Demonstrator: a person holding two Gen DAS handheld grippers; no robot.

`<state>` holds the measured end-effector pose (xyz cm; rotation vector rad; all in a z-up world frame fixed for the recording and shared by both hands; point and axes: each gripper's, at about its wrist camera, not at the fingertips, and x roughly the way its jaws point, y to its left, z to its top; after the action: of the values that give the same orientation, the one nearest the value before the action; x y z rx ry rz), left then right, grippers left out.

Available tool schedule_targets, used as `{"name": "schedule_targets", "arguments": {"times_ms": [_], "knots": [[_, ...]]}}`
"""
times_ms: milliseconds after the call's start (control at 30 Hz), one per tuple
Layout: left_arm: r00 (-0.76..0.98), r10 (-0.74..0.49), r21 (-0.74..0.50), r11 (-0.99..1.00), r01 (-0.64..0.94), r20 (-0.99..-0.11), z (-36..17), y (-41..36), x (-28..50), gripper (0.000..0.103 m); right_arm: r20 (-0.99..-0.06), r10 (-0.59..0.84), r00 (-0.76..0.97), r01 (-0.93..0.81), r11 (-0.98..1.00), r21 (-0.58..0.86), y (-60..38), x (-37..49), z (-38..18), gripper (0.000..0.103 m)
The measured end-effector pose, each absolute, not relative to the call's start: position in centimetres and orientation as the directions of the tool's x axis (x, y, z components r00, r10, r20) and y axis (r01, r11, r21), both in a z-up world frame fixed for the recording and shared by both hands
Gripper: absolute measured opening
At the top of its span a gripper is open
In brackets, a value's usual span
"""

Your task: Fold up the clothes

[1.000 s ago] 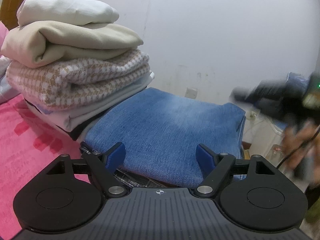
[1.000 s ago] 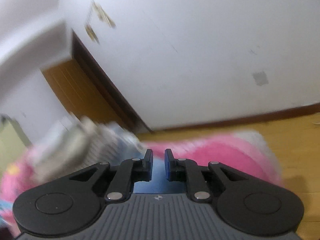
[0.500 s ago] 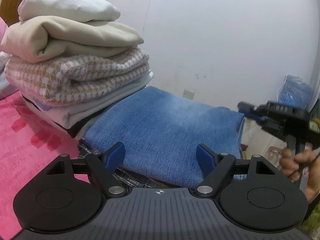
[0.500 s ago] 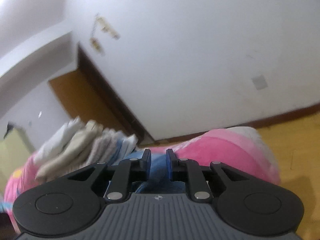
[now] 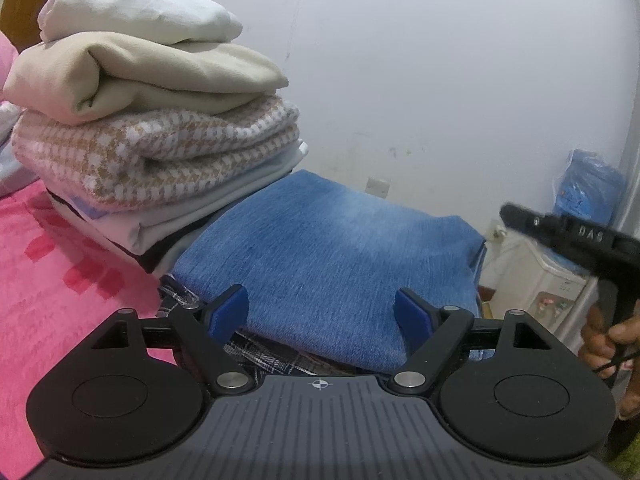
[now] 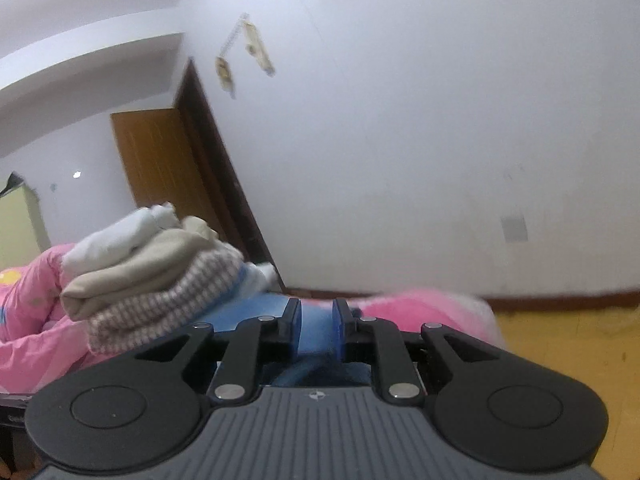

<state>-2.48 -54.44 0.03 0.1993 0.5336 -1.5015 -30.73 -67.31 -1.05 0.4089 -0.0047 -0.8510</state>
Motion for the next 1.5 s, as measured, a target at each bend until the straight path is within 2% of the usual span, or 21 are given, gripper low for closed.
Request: {"name": "schedule_targets", "arguments": {"times_ms": [100, 233, 300, 400, 533, 600, 733, 900, 1100, 1233, 1367, 1500], "knots": [[-0.018, -0.889, -0.202, 0.083, 0.976, -0.457, 0.0, -54.3, -2.5, 0.083, -0.175, -0.708, 0.685, 0.726, 0.64, 0.251, -66.6, -28.4, -0.9, 0.018], [-0.026, -0.885, -0.212, 0.083, 0.974, -0.465, -0.2, -54.0, -2.3, 0.085, -0.291, -0.704, 0.648, 0.75, 0.656, 0.084, -65.6, -25.3, -3.9, 0.017], [-0.023, -0.883, -0.21, 0.086, 0.974, -0.469, -0.3, -53.7, -2.4, 0.09, -0.299, -0.716, 0.631, 0.76, 0.647, 0.054, -65.0, -25.2, -4.5, 0.017], [-0.027, -0.88, -0.229, 0.094, 0.969, -0.475, -0.6, -53.4, -2.1, 0.09, -0.297, -0.718, 0.629, 0.766, 0.638, 0.081, -64.4, -25.8, -3.1, 0.018], [-0.028, -0.876, -0.246, 0.104, 0.964, -0.482, -0.6, -53.4, -2.0, 0.09, -0.214, -0.71, 0.671, 0.737, 0.671, 0.083, -63.1, -25.7, -0.7, 0.018], [-0.023, -0.876, -0.236, 0.104, 0.966, -0.482, -0.3, -53.2, -2.2, 0.09, -0.205, -0.685, 0.699, 0.708, 0.704, 0.063, -62.7, -24.8, -0.3, 0.018], [-0.007, -0.886, -0.202, 0.098, 0.974, -0.464, 0.4, -52.1, -2.5, 0.09, -0.326, -0.632, 0.703, 0.679, 0.732, 0.045, -62.6, -23.5, -2.9, 0.017], [0.01, -0.893, -0.187, 0.105, 0.977, -0.451, 1.1, -52.3, -2.8, 0.09, -0.385, -0.612, 0.691, 0.695, 0.71, 0.117, -61.4, -25.5, -2.9, 0.018], [0.023, -0.894, -0.182, 0.116, 0.977, -0.448, 1.9, -53.5, -3.5, 0.09, -0.266, -0.624, 0.735, 0.67, 0.73, 0.139, -60.4, -25.8, 0.4, 0.018], [0.031, -0.894, -0.178, 0.123, 0.976, -0.447, 2.5, -54.3, -3.9, 0.09, -0.26, -0.632, 0.73, 0.676, 0.725, 0.135, -61.1, -25.2, 1.0, 0.018], [0.069, -0.824, -0.178, 0.202, 0.963, -0.562, 1.4, -56.0, -3.4, 0.09, -0.265, -0.652, 0.71, 0.698, 0.701, 0.145, -62.3, -25.4, 1.5, 0.018], [0.089, -0.811, -0.161, 0.221, 0.962, -0.578, 1.0, -56.1, -3.7, 0.09, -0.271, -0.671, 0.69, 0.719, 0.677, 0.155, -63.5, -25.6, 2.0, 0.018]]}}
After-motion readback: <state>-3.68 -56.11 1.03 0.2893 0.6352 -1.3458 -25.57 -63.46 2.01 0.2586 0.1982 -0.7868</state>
